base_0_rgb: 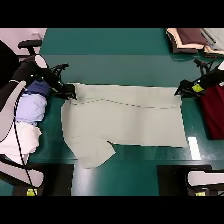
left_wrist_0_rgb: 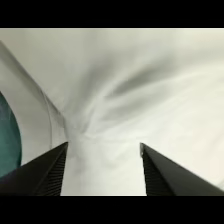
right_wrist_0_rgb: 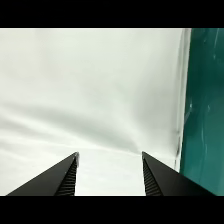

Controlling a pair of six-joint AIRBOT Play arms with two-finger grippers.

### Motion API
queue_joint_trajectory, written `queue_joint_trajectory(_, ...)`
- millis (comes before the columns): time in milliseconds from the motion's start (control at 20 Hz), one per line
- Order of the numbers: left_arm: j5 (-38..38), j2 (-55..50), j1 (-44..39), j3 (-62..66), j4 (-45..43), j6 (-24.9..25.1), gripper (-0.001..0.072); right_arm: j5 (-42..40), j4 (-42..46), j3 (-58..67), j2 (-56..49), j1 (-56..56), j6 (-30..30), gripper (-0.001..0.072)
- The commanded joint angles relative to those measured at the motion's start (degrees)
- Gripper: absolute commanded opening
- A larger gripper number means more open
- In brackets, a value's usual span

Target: Fold the shirts.

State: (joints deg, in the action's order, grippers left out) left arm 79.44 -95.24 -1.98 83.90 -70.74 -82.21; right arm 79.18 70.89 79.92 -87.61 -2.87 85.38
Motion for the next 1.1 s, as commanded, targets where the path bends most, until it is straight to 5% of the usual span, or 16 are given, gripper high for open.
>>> queue_joint_trajectory(0, 1.55, 6.10, -0.17, -2.86, -2.10, -0.46, 0.0540, 0.63, -0.66, -2.16, 5.09, -0.92, -0.74, 0.0461)
queue_joint_trajectory(250, -0.92, 28.35, -0.17, -26.93, -4.96, -2.99, 0.0541, 4.92, -0.85, -2.16, 15.43, -1.86, -1.95, 0.0460)
queue_joint_trajectory(500, -5.35, 46.27, -0.17, -50.90, -1.79, -10.78, 0.0540, 3.80, -0.85, -2.14, 19.54, -1.86, -1.92, 0.0459)
queue_joint_trajectory(1050, -12.63, 48.11, -0.17, -64.46, 13.16, -8.74, 0.0540, 3.91, -0.87, -2.16, 19.52, -1.86, -1.92, 0.0454)
